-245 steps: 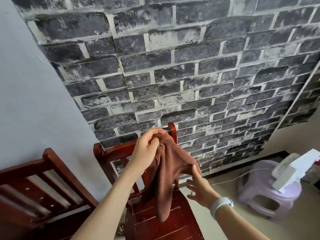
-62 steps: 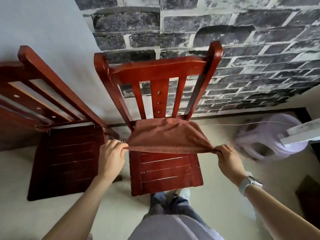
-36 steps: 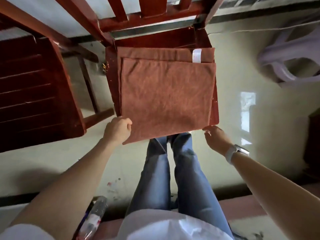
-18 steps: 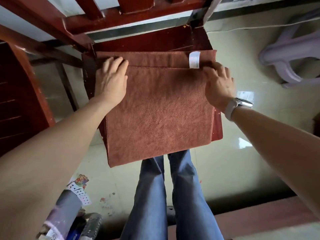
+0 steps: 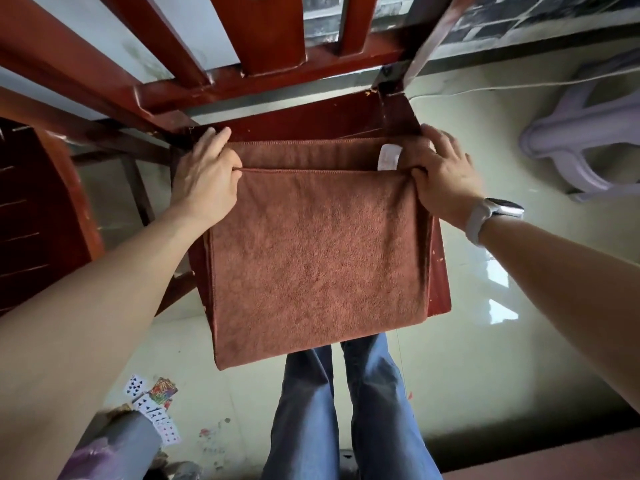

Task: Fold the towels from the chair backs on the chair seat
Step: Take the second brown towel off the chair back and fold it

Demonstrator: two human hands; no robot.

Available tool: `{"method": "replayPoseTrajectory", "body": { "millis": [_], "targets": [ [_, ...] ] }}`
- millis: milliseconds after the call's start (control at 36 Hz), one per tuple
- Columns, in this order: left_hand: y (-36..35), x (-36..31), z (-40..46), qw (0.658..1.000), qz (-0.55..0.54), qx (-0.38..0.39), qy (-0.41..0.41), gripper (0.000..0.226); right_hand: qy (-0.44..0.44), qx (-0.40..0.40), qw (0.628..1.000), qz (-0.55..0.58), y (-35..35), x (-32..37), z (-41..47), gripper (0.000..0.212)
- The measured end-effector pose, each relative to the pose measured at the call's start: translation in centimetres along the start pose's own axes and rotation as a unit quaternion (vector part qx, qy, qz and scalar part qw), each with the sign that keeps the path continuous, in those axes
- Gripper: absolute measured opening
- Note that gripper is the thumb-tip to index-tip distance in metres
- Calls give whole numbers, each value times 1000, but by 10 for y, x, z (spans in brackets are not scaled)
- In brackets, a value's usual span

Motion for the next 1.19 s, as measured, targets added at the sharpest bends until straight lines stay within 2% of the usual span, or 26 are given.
{"method": "replayPoseTrajectory", "body": {
  "millis": [56,194,333,500,667,806,944,1083,1194],
  "targets": [
    [-1,2,2,1000,0,-3,-2,16,11,22,1000,-16,-4,1,7,31],
    [6,2,3,999,20,-25,-26,15,29,-6,999,-44,0,2,14,28],
    [14,3,3,1000,6,-17,-21,13,43,-33,998,40,7,3,10,17],
    [29,5,-1,998,29,-14,-49,12,43,-69,996,28,19,2,-5,21],
    [44,-2,-29,997,-11,43,-70,13,25,-94,994,57,38,3,-36,17],
    [61,-9,-61,994,-56,69,-56,8,24,-101,992,67,50,8,-66,16],
    [82,-18,-89,994,-82,41,-64,8,26,-123,989,82,70,15,-95,15],
    [110,-34,-125,993,-94,-20,-70,8,26,-136,986,95,89,15,-125,13],
    [127,-48,-156,996,-79,-19,-48,9,26,-156,982,102,110,12,-152,12]
  ]
}}
Point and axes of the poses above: each hand's wrist, its own z-axis towards the middle knuckle, its own y-axis out of the back of the hand, x = y × z, the point moved 6 cm from there along z, towards the middle knuckle, and after that the axes turned 3 degrees about -z, right-handed, at the moved point
